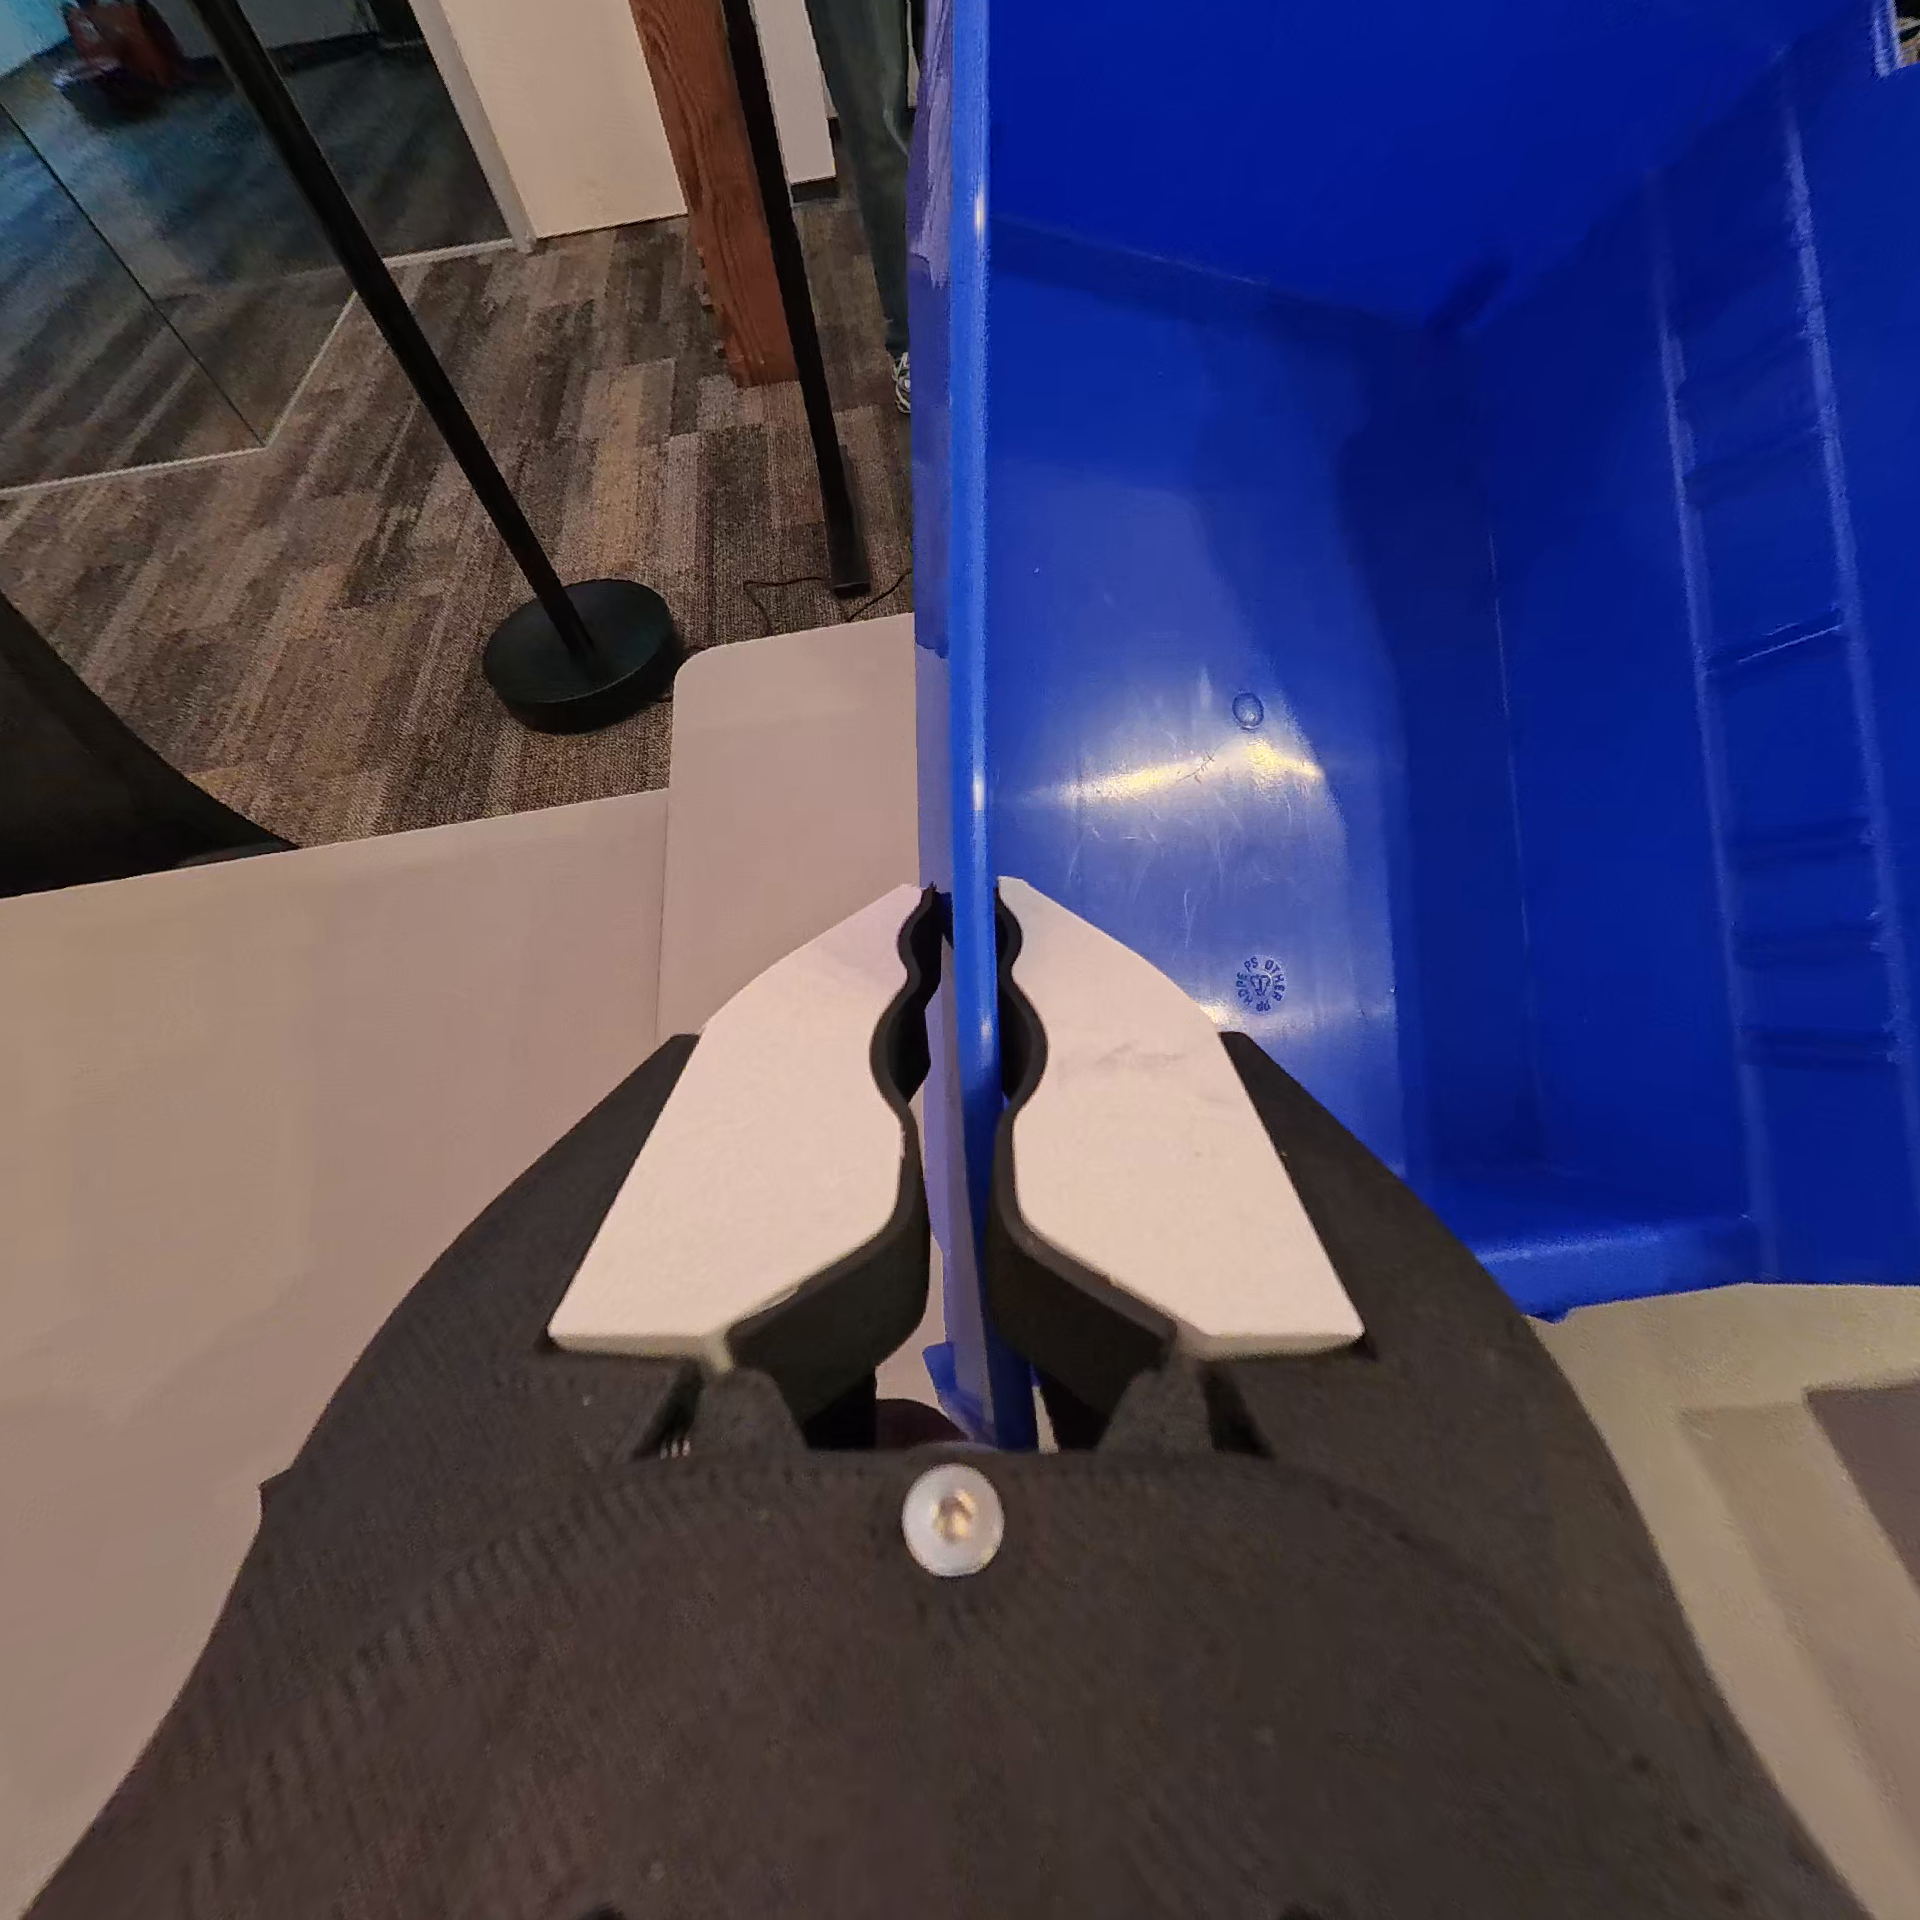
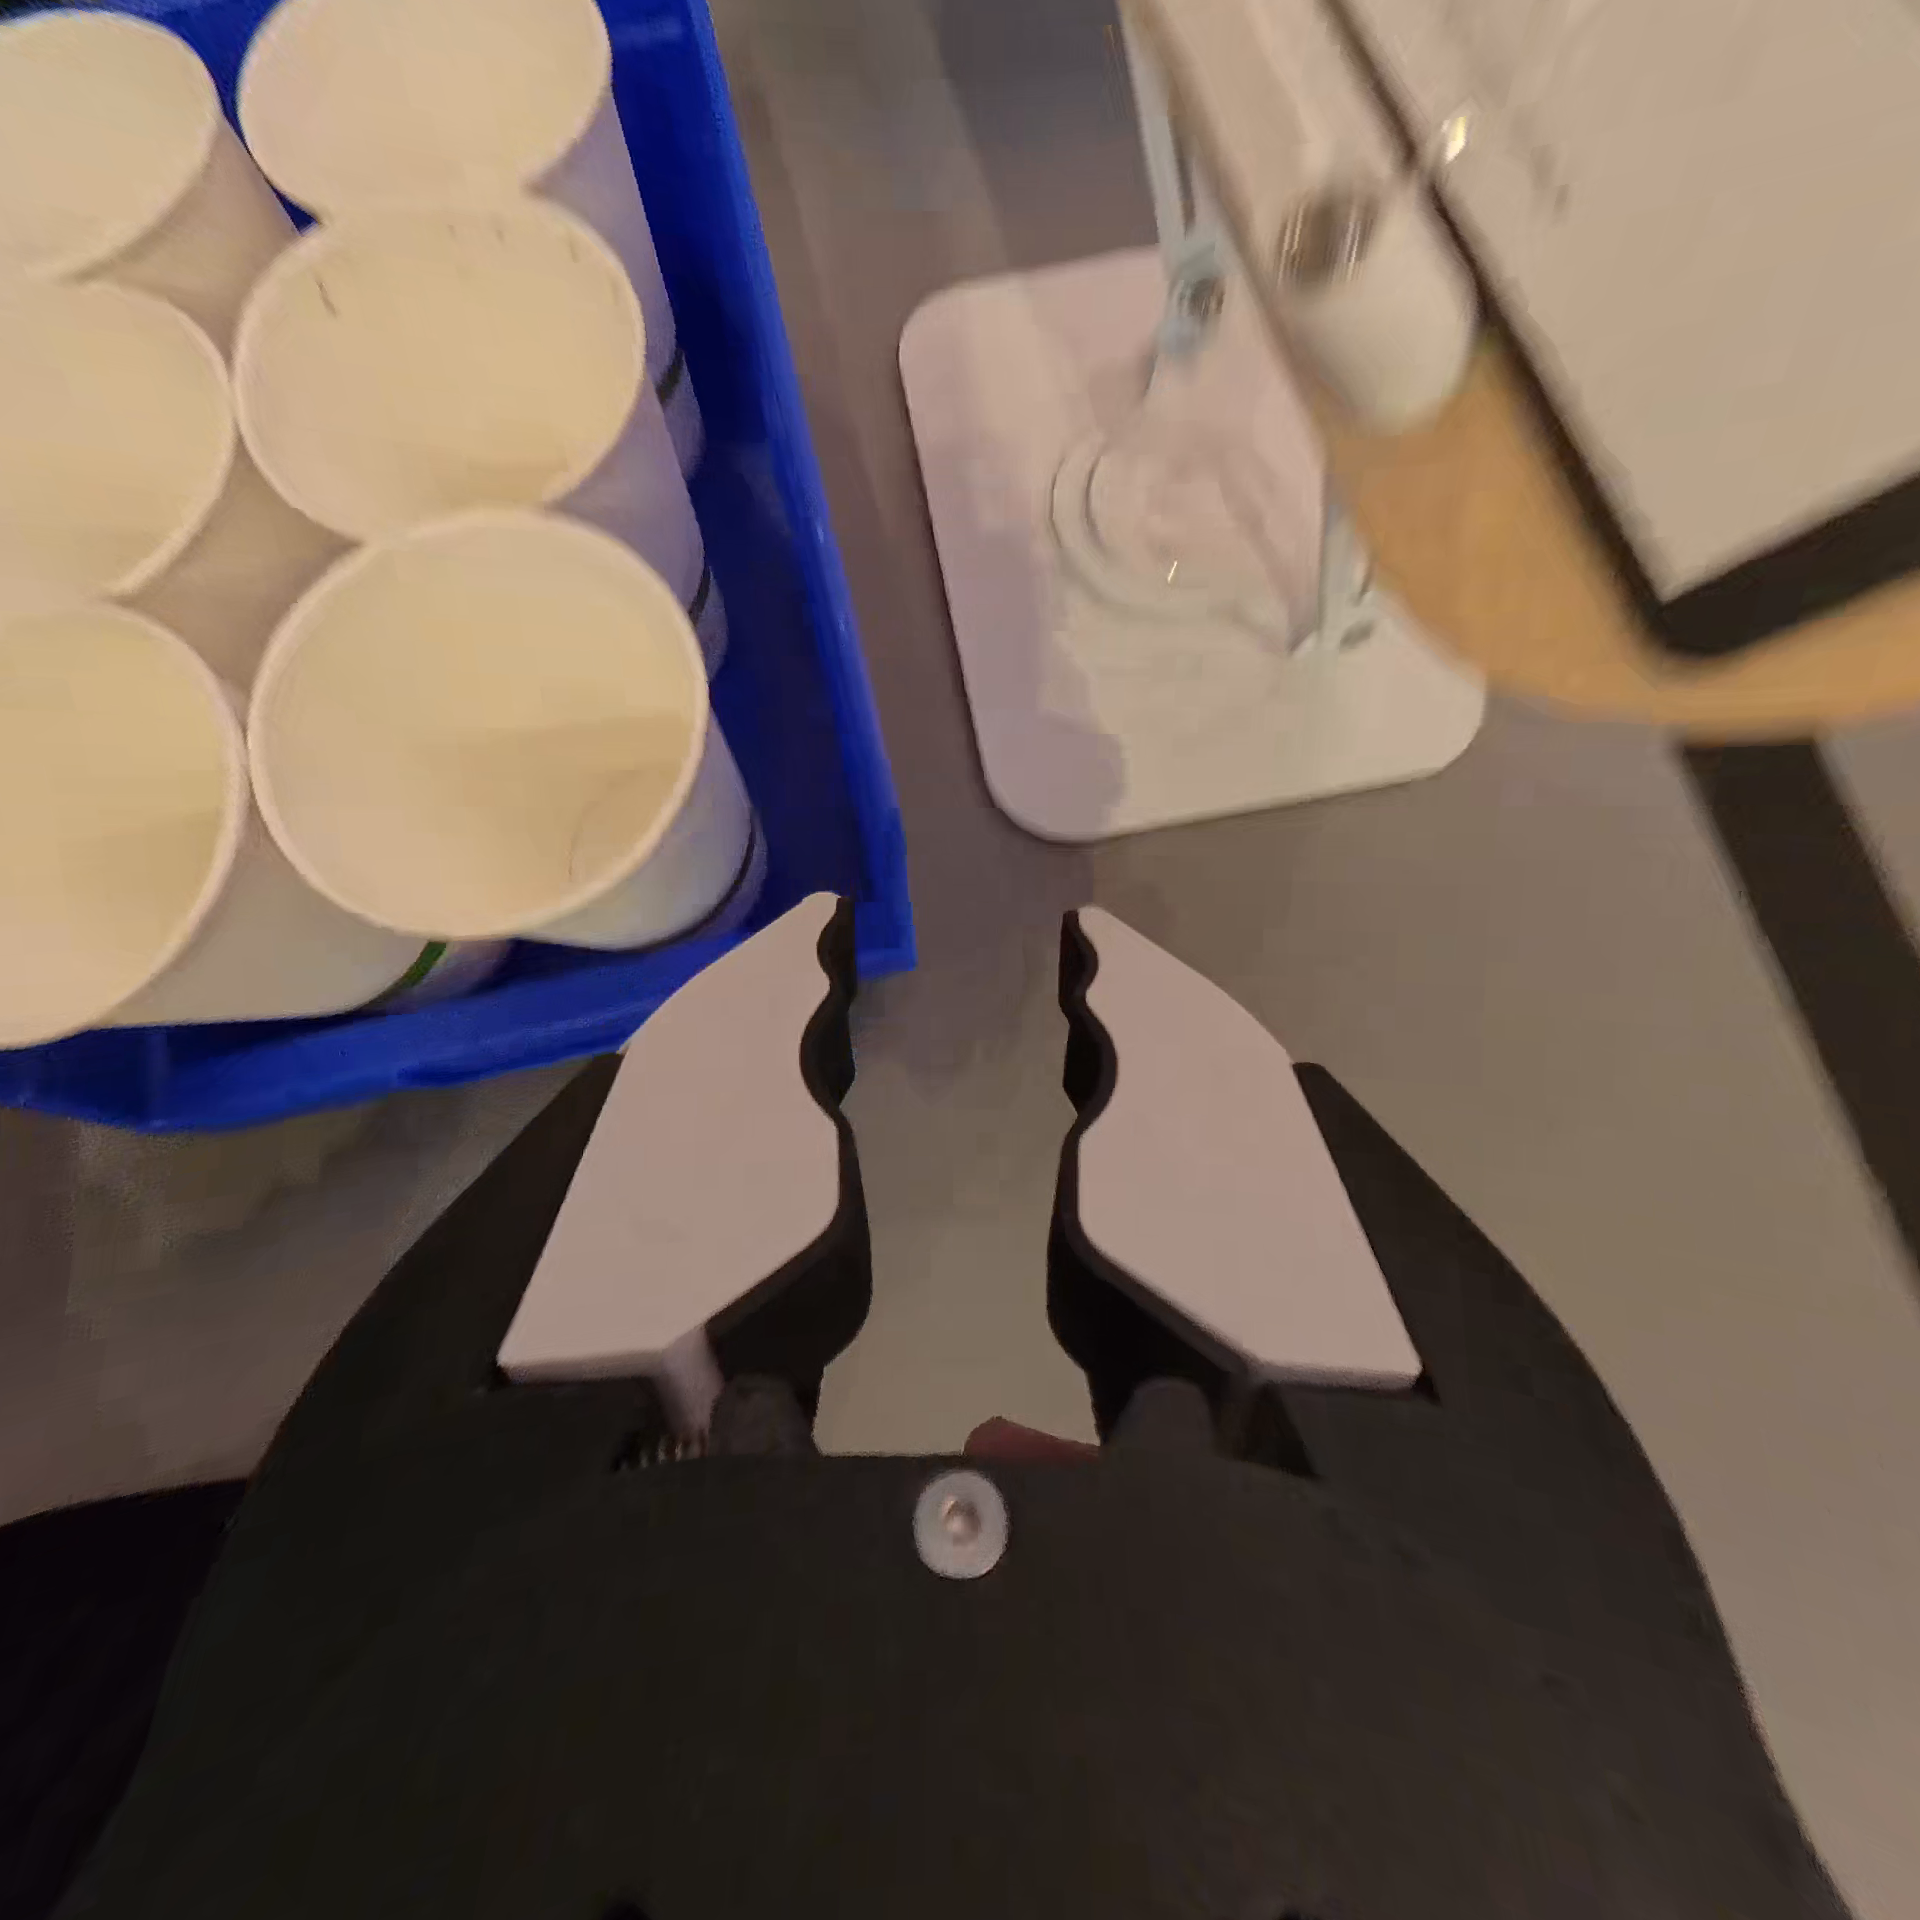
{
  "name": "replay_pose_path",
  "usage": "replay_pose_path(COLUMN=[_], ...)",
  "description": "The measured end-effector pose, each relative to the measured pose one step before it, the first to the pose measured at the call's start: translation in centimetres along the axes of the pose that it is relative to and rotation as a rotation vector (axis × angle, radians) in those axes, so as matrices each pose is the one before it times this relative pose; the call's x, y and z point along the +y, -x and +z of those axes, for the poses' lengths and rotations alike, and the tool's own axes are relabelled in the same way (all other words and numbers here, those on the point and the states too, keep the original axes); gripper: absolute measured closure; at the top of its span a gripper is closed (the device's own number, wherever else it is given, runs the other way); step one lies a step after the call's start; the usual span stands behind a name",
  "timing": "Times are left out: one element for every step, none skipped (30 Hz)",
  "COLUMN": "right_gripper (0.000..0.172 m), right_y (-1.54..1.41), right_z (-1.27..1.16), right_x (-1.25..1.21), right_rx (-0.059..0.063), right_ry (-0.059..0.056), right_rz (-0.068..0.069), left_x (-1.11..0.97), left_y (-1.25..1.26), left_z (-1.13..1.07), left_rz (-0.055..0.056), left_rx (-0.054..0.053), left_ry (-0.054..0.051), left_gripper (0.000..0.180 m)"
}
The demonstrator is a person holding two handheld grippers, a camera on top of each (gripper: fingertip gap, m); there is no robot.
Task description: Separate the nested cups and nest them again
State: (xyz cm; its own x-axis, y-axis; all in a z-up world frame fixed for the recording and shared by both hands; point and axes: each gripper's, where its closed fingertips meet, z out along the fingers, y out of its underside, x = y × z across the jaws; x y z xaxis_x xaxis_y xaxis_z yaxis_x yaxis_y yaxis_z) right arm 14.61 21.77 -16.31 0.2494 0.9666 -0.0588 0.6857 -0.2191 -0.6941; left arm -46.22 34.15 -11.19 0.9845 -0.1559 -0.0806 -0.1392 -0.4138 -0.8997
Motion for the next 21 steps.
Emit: replay_pose_path(right_gripper=[0.136, 0.138, 0.138, 0.139, 0.139, 0.140, 0.141, 0.141, 0.142, 0.142, 0.146, 0.153, 0.156, 0.156, 0.156, 0.156, 0.153, 0.149, 0.146, 0.143, 0.141], right_y=[0.552, 0.590, 0.571, 0.636, 0.488, 0.221, 0.255, 0.272, 0.117, 0.096, 0.100, 0.072, 0.034, 0.096, 0.164, 0.209, 0.280, 0.312, 0.285, 0.172, 0.171], right_z=[0.366, 0.575, 0.724, 0.802, 0.783, 0.711, 0.601, 0.511, 0.367, 0.237, 0.165, 0.180, 0.230, 0.260, 0.272, 0.302, 0.344, 0.317, 0.132, -0.100, -0.351], right_x=[1.182, 0.958, 0.721, 0.575, 0.441, 0.216, 0.052, -0.037, -0.093, -0.133, -0.122, -0.055, -0.128, -0.174, -0.164, -0.169, -0.176, -0.154, -0.009, 0.177, 0.197], right_rx=[-0.0330, -0.0310, -0.0244, -0.0258, -0.0183, -0.0056, -0.0130, -0.0198, -0.0116, -0.0107, -0.0134, -0.0087, 0.0008, -0.0001, -0.0007, 0.0034, 0.0060, 0.0066, 0.0042, 0.0052, 0.0016], right_ry=[0.0152, 0.0103, 0.0043, 0.0047, 0.0053, -0.0028, -0.0098, -0.0130, -0.0150, -0.0168, -0.0134, -0.0061, -0.0096, -0.0112, -0.0067, -0.0065, -0.0065, -0.0044, 0.0043, 0.0122, 0.0032], right_rz=[0.0480, 0.0407, 0.0262, 0.0196, 0.0170, 0.0142, 0.0172, 0.0223, 0.0174, 0.0113, 0.0159, 0.0144, 0.0089, 0.0109, 0.0107, -0.0005, -0.0108, -0.0135, -0.0143, -0.0108, -0.0034], left_x=[0.053, 0.037, 0.015, 0.018, 0.023, -0.017, -0.073, -0.101, -0.102, -0.099, -0.101, -0.075, -0.039, -0.053, -0.060, -0.037, -0.018, -0.031, -0.033, -0.025, -0.026], left_y=[-0.010, -0.005, -0.031, -0.049, -0.061, -0.072, -0.073, -0.060, -0.037, -0.022, -0.012, -0.006, 0.006, 0.009, 0.026, 0.033, 0.051, 0.049, 0.051, 0.041, 0.035], left_z=[0.081, 0.074, 0.056, 0.046, 0.019, 0.002, -0.038, -0.043, -0.061, -0.061, -0.059, -0.041, -0.036, -0.051, -0.048, -0.060, -0.070, -0.073, -0.070, -0.072, -0.072], left_rz=[0.0000, -0.0003, -0.0010, 0.0003, 0.0021, 0.0019, 0.0007, 0.0023, 0.0028, 0.0011, -0.0009, -0.0014, -0.0007, -0.0003, -0.0009, -0.0002, 0.0017, 0.0009, 0.0002, -0.0005, -0.0014], left_rx=[-0.0002, -0.0015, -0.0002, 0.0004, 0.0008, 0.0013, 0.0011, -0.0002, -0.0008, -0.0007, 0.0003, 0.0012, 0.0006, 0.0004, 0.0003, -0.0014, -0.0025, -0.0020, -0.0019, -0.0010, 0.0006], left_ry=[0.0027, 0.0019, 0.0000, 0.0011, 0.0028, 0.0001, -0.0031, -0.0026, -0.0014, -0.0026, -0.0041, -0.0031, -0.0014, -0.0024, -0.0031, -0.0011, 0.0005, 0.0001, -0.0012, -0.0017, -0.0020], left_gripper=[0.173, 0.173, 0.173, 0.173, 0.173, 0.173, 0.173, 0.173, 0.173, 0.173, 0.173, 0.173, 0.173, 0.173, 0.173, 0.173, 0.173, 0.173, 0.173, 0.173, 0.173])
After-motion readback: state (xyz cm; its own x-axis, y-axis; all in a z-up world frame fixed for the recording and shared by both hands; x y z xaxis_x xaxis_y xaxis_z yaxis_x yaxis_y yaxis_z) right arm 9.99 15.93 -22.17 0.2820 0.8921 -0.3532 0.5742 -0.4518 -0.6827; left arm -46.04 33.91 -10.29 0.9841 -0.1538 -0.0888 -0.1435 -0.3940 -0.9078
